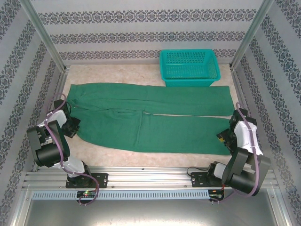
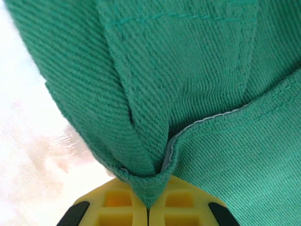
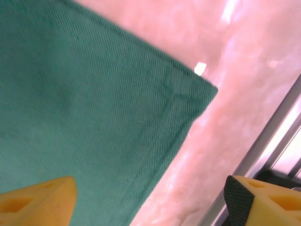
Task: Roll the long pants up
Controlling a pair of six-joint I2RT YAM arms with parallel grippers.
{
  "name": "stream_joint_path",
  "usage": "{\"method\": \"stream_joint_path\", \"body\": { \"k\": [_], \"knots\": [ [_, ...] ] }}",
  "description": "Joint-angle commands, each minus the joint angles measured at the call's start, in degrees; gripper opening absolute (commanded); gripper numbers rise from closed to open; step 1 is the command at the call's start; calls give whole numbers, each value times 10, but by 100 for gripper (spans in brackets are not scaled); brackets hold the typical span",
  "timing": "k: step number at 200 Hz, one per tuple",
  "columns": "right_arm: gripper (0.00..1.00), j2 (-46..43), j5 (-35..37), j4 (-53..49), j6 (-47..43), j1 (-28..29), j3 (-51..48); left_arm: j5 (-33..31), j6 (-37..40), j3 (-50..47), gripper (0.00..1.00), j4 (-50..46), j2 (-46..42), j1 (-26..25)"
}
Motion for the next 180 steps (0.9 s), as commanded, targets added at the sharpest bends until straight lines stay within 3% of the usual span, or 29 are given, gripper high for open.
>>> {"method": "stream_joint_path", "body": {
  "k": [1,70,90,94,100,105,133,180],
  "knots": [
    [84,3,-34,26,12,-4,-33,-9,11,24,0,3,4,-12],
    [83,50,-61,105,20,-6,-82,-25,22,46,0,-19,-3,-28],
    [69,72,-61,124,23,-7,-87,-24,23,46,0,-18,1,-30],
    [60,75,-60,126,25,-6,-88,-24,23,46,0,-17,3,-31],
    [20,78,-57,127,28,-4,-87,-23,24,44,0,-17,3,-31],
    [0,78,-56,127,30,-3,-87,-24,25,43,0,-18,3,-30],
    [0,45,-43,103,34,-3,-77,-36,26,26,0,-30,-23,-30],
    [0,-41,-29,56,30,-4,-23,-112,20,-23,0,-101,-179,-30]
  ]
}}
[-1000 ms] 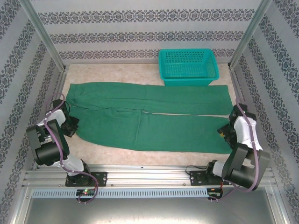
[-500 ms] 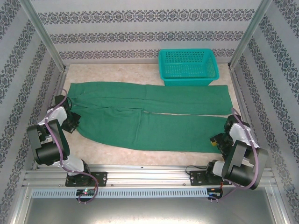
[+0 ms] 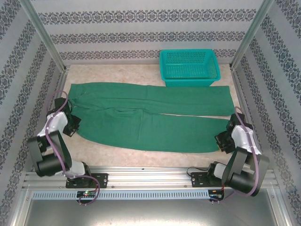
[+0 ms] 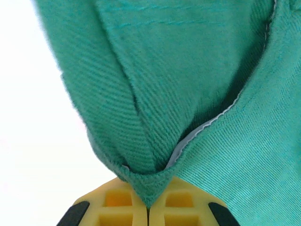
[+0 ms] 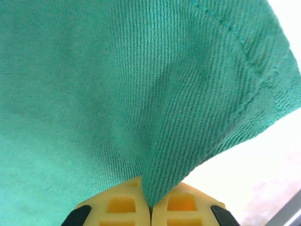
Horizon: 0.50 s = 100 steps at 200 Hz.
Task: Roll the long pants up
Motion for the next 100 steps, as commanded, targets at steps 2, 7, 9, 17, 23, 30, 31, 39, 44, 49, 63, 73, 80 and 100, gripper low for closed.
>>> {"method": "stream_joint_path", "body": {
  "k": [2,7,9,17,23,30,31,39,44,49,63,73,80,100],
  "knots": [
    [0,-24,37,-29,1,-3,36,-78,6,-10,0,-65,-78,-5],
    [0,-23,39,-30,0,-3,40,-89,6,-7,0,-77,-90,-5],
    [0,-22,39,-28,-1,-4,41,-94,7,-7,0,-81,-94,-5],
    [0,-18,39,-24,-7,-5,44,-100,16,-2,0,-89,-107,-4],
    [0,-13,38,-20,-10,-6,44,-103,21,3,0,-100,-115,-4],
    [0,-7,34,-13,-12,-7,44,-105,23,3,0,-107,-123,-3],
    [0,-7,34,-13,-12,-7,44,-105,24,3,0,-108,-124,-3],
    [0,1,28,-6,-12,-8,45,-105,27,0,0,-111,-137,-3],
    [0,5,25,-4,-13,-8,45,-104,27,-3,0,-114,-145,-3],
    [0,8,24,-2,-13,-8,48,-103,27,-5,0,-117,-151,-4],
    [0,11,18,0,-12,-10,53,-96,31,-8,0,-129,-163,-2],
    [0,7,13,0,-12,-13,61,-101,35,-4,0,-139,-170,-1],
    [0,3,10,-2,-12,-15,71,-106,39,3,0,-145,-176,1],
    [0,8,4,-5,-12,-21,114,-123,48,39,0,-143,-172,7]
  ]
}}
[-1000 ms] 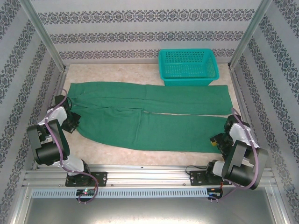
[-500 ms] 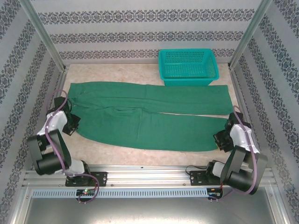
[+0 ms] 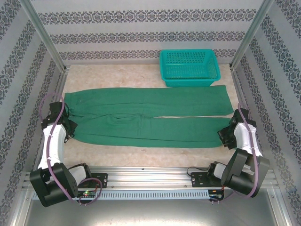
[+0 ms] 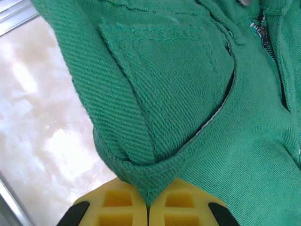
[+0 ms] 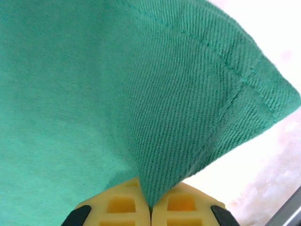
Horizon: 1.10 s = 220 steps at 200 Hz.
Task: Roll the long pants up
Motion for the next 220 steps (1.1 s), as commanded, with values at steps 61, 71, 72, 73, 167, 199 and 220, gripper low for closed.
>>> {"method": "stream_joint_path", "body": {
  "k": [61,71,72,73,167,199,220],
  "knots": [
    [0,156,-18,87,18,4,209,-8,32,198,0,40,189,12],
    [0,185,-13,93,21,11,239,-3,29,222,0,44,216,12],
    [0,189,-13,93,21,11,243,-3,29,224,0,44,218,12],
    [0,192,-13,94,21,12,246,-2,29,225,0,45,220,12],
    [0,417,42,78,35,86,538,3,16,408,0,54,363,-9],
    [0,512,52,38,22,101,663,-11,19,479,0,44,424,-20],
    [0,566,60,16,15,108,735,-34,27,528,0,33,465,-35]
  ]
}}
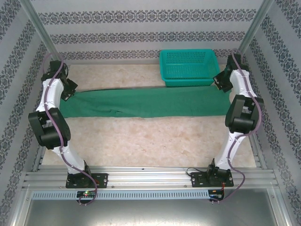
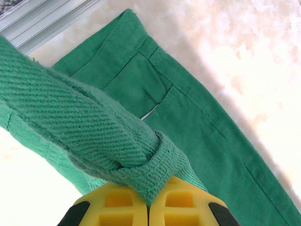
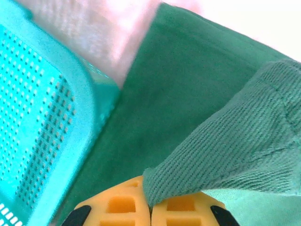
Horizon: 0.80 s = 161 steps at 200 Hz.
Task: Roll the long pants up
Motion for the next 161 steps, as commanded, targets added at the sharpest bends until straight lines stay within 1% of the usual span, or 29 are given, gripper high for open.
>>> {"method": "stream_joint_path", "body": {
  "k": [1,24,26,29,30,32,35,39,43,47,49,58,70,77,86,94,102,107,114,123,133,141,146,149,150,153,155,158,161],
  "knots": [
    [0,48,102,-13,-7,-12,75,-111,9,59,0,14,35,3],
    [1,98,96,-21,-14,-11,134,-124,19,101,0,5,82,-16],
    [7,101,94,-21,-16,-11,138,-125,20,104,2,5,87,-17],
    [15,106,92,-22,-18,-11,143,-128,23,108,9,7,94,-20],
    [19,107,92,-23,-19,-11,143,-128,24,110,12,6,95,-21],
    [32,109,93,-23,-19,-10,146,-131,26,113,19,7,98,-23],
    [46,113,94,-23,-19,-11,149,-137,28,116,28,6,104,-26],
    [59,114,95,-19,-20,-12,147,-146,32,123,37,6,112,-30],
    [69,113,97,-11,-25,-11,143,-154,36,126,43,9,118,-35],
    [92,111,105,-5,-27,-10,140,-161,41,128,47,13,123,-39],
    [96,110,109,-4,-28,-9,138,-166,42,130,52,13,126,-41],
    [98,100,124,-4,-35,-8,134,-178,46,135,70,11,131,-48],
    [98,74,142,-1,-47,-7,119,-200,49,130,76,12,122,-54],
    [98,50,147,6,-53,-6,97,-204,59,115,85,30,107,-56],
    [98,19,143,20,-58,-5,64,-216,59,98,87,37,87,-57],
    [98,-13,132,30,-64,0,31,-216,68,81,85,46,68,-57],
    [98,-41,124,35,-69,6,-5,-212,73,65,81,45,52,-58],
    [98,-59,117,41,-74,14,-30,-205,71,56,76,39,42,-59],
    [98,-83,115,47,-82,25,-65,-189,73,36,73,34,30,-62],
    [97,-108,118,49,-95,46,-103,-172,82,-1,71,35,16,-70],
    [95,-141,139,37,-99,63,-138,-171,86,-41,69,37,1,-80],
    [92,-176,152,52,-102,72,-182,-164,96,-72,56,51,-12,-88],
    [90,-197,155,66,-98,74,-211,-167,95,-89,44,54,-17,-92],
    [87,-210,152,76,-94,73,-231,-169,93,-97,35,55,-21,-94],
    [85,-214,151,79,-92,73,-237,-169,92,-101,33,56,-22,-95],
    [80,-223,147,89,-90,71,-253,-169,90,-107,21,58,-24,-97],
    [73,-228,143,94,-88,70,-262,-168,89,-112,14,58,-25,-97],
    [66,-233,136,100,-86,67,-274,-165,88,-117,8,60,-25,-97],
    [60,-235,128,103,-84,65,-280,-163,86,-122,4,63,-24,-97]
  ]
}}
